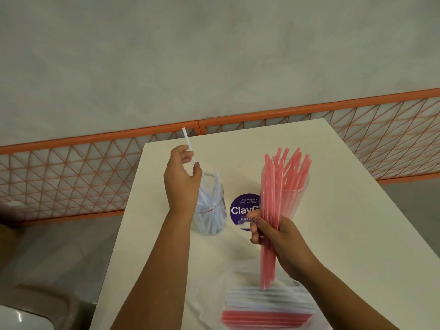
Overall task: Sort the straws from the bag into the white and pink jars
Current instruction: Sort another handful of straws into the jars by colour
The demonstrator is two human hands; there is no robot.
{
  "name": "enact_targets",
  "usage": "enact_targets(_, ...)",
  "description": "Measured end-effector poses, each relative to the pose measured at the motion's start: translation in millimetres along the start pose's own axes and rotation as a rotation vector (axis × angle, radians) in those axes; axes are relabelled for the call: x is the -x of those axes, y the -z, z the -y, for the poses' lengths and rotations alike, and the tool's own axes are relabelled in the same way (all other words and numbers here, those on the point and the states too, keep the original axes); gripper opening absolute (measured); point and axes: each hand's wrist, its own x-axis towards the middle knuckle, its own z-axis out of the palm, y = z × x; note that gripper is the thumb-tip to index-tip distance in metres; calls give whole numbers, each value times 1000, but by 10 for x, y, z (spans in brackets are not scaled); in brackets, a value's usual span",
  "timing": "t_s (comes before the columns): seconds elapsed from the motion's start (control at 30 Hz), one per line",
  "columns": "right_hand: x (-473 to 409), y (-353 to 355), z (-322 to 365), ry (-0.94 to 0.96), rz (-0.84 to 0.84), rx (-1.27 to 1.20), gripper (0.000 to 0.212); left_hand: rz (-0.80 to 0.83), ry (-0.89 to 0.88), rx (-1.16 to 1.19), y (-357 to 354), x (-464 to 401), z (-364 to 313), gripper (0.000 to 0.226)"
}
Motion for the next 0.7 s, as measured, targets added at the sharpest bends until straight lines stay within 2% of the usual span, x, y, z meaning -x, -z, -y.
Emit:
enact_targets(0.1, -13, 12, -6, -8, -3, 4, 20, -19, -26, -60, -38, -85, 2, 32)
enact_targets(0.2, -16, 28, -7, -12, 2, 5, 20, -32, 26, -81, -70, -180, -2, 41)
enact_targets(0.33, -25, 40, -7, -22, -1, 18, 20, 122, 12, -133, -103, -332, -38, 60)
enact_targets(0.43, -34, 40, -14, -27, -8, 27, 20, 230, -29, -245, -130, -430, -29, 48)
enact_targets(0.53, -36, 34, -17, -29, -7, 39, 20, 192, -60, -304, -122, -427, -3, 26)
enact_targets(0.6, -38, 33, -12, -29, -7, 35, 20, 186, -81, -386, -110, -370, 9, 28)
enact_targets(0.7, -44, 24, -8, -27, -19, 11, 20, 225, -60, -483, -78, -263, 8, 42)
